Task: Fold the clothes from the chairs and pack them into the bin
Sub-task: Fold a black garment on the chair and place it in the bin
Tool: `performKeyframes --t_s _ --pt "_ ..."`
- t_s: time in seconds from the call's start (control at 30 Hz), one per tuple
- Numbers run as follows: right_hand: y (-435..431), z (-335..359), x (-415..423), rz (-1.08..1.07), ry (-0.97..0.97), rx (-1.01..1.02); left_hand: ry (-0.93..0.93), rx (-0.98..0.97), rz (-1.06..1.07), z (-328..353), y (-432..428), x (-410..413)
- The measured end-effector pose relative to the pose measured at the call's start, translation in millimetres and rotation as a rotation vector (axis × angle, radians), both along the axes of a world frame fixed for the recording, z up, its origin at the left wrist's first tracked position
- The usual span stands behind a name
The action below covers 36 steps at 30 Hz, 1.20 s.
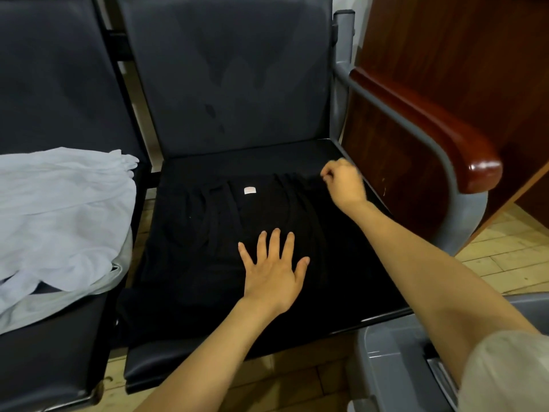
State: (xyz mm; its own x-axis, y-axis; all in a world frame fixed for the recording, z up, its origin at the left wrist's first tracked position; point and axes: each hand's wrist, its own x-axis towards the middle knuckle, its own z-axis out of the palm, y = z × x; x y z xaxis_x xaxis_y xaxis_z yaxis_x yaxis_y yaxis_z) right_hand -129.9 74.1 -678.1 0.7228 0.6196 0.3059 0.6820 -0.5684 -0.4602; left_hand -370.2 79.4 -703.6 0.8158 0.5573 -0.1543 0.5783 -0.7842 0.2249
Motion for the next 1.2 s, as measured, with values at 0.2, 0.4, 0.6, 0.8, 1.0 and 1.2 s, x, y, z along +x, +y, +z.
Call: performKeyframes --t_s 0.2,0.4,0.6,0.8,1.0,1.2 --pt "-18 10 12 -0.122 -0.099 -0.077 -0.078 -0.105 0.016 4 2 2" --pt "-38 -2 -64 0.066 -0.06 -0.238 -0.248 -0.062 0.095 19 15 -16" --pt "-60 -20 -93 0.102 0.169 -0.608 0.018 0.015 0.102 12 36 -71" --pt "-52 -6 -86 0.106 0.167 -0.621 -0.246 -0.031 -0.002 18 50 -106" --pt "-7 0 -146 0.384 -0.103 -0.386 -0.191 0.034 0.19 29 72 -160" --pt "84 9 -221 0.625 -0.003 -0.263 -0.21 -0.333 0.459 31 94 -200"
